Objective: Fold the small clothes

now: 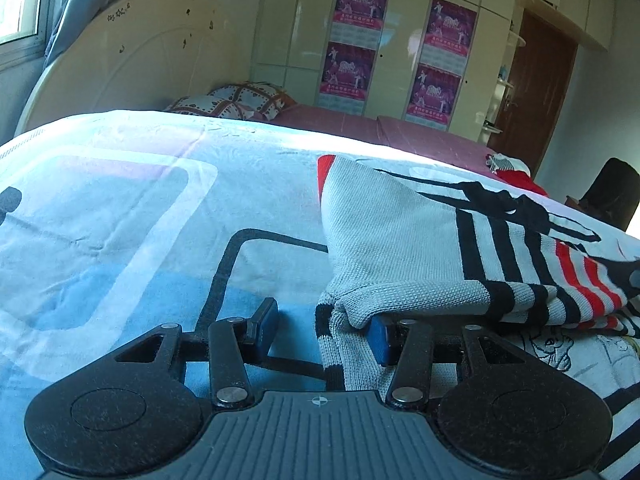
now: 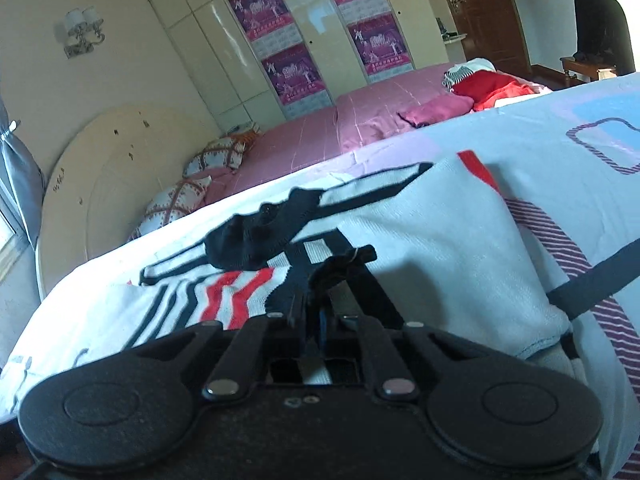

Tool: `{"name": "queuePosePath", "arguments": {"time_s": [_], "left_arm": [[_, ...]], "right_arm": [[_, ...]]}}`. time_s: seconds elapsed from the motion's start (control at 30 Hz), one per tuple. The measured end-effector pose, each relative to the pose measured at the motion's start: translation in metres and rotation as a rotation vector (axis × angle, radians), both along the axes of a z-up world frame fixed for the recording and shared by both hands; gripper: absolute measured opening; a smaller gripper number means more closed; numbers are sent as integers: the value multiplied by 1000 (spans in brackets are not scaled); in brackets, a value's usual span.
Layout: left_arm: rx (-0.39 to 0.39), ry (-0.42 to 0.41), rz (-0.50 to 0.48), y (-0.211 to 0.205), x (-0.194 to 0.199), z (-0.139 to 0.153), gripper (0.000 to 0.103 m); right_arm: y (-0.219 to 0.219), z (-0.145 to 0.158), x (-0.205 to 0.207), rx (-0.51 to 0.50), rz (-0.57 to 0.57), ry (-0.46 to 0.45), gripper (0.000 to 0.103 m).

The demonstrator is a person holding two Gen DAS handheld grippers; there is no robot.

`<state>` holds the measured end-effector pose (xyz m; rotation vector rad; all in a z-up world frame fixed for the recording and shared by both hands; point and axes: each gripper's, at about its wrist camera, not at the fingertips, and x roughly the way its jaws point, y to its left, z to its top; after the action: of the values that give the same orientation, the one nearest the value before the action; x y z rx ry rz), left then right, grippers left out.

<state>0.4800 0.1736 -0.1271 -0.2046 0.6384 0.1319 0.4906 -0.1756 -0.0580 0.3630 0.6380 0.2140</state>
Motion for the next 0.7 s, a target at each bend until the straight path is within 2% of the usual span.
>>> {"name": "queuePosePath", "arguments": {"time_s": [0.1, 0.2, 0.4, 0.5, 0.53, 0.67, 0.7], "left_arm": [[8, 2, -1, -2, 2, 0, 48], [16, 5, -5, -3, 3, -1, 48], [40, 16, -13, -7, 6, -2, 48], [43, 18, -14, -8, 7, -2, 48], [44, 19, -14, -8, 7, -2, 48], [49, 19, -14, -9, 8, -2, 48], [49, 20, -14, -9, 8, -2, 48]], "right_arm": [[1, 11, -6, 4, 1, -35, 6], [-3, 8, -8, -1, -10, -25, 6], [-14, -28, -2, 10, -40, 68, 6], [-20, -37, -5, 46, -39, 64, 4], [-22, -36, -5, 61, -40, 69, 6], [-32, -24, -8, 109, -79, 58, 29], [-37, -22, -7, 116, -101, 54, 29]]}}
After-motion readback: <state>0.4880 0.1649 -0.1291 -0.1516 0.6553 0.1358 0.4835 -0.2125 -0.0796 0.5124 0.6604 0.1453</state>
